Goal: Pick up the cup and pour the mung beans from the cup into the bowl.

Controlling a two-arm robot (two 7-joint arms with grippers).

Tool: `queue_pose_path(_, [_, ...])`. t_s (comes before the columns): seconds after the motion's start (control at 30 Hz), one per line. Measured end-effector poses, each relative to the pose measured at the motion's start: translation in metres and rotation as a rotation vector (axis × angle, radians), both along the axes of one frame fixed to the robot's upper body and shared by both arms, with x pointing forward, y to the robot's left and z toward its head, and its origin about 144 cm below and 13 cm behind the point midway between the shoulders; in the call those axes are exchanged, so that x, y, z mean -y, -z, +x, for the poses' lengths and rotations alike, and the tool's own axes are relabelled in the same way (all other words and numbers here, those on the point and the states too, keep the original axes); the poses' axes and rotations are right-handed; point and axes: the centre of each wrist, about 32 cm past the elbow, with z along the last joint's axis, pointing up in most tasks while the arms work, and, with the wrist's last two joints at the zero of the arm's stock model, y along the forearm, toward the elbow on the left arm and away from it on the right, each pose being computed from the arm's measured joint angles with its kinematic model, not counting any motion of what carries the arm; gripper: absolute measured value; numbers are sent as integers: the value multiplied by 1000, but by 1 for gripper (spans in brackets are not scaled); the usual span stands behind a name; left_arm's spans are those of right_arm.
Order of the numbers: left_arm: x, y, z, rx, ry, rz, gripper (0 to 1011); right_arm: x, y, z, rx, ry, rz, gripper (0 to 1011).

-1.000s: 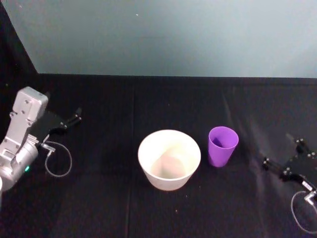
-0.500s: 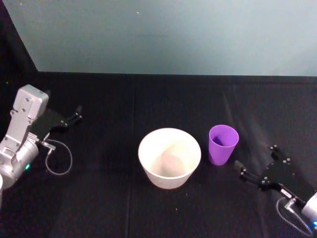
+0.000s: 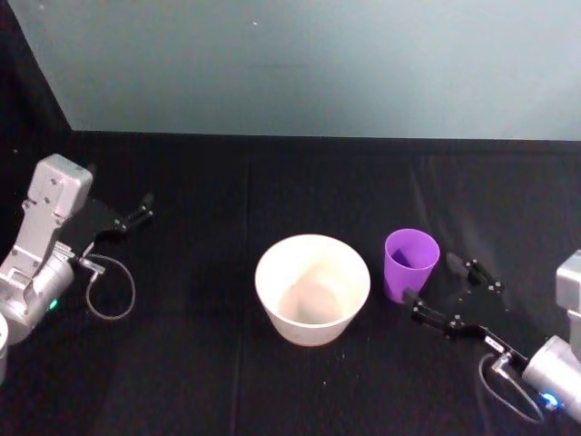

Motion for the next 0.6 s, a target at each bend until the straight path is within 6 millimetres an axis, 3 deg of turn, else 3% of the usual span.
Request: queue_pose_path(0.6, [0,0,0,0,0,0,1000,-26,-3,20,1,21,-2,1003])
